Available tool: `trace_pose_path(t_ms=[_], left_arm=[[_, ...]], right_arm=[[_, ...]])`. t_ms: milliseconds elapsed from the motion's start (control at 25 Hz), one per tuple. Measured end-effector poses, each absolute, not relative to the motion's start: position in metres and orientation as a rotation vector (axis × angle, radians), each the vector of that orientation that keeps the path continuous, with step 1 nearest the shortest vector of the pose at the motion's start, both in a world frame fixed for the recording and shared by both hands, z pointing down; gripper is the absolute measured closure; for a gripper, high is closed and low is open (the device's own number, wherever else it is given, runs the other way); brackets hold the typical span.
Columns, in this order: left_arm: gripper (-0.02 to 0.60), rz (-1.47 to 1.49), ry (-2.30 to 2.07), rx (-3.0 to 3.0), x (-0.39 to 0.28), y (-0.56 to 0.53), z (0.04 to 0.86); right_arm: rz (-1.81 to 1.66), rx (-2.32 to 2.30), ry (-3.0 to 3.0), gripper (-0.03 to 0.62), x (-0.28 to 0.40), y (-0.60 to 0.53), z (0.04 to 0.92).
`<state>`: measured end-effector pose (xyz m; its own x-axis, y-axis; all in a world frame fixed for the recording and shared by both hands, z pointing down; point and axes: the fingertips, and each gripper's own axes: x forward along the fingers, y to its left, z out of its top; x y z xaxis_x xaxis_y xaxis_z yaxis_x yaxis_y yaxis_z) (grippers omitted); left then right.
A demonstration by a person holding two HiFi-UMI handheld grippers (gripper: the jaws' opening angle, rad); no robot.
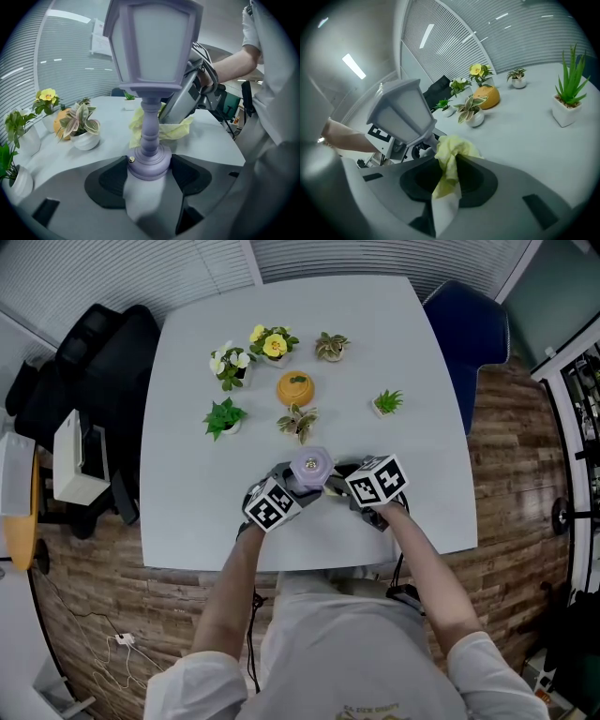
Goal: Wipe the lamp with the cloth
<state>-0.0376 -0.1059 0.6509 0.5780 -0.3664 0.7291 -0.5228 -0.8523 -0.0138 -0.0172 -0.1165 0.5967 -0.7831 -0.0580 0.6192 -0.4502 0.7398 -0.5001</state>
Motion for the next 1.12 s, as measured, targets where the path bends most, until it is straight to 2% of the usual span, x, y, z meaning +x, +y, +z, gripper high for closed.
trace_pose_path(t_ms=[520,1120], left_arm=[[0.279,1.141,-0.740,2.585,-0.037,-0.106,0.651],[0.279,1.138,-0.745,2.594,-0.037,-0.105,0.651]], right_arm=[[0.899,0.383,-2.389,0.496,-0.013,-0.100,0.576],[0.852,0.275,-2.322,0.496,-0.024,-0.081,0.593]])
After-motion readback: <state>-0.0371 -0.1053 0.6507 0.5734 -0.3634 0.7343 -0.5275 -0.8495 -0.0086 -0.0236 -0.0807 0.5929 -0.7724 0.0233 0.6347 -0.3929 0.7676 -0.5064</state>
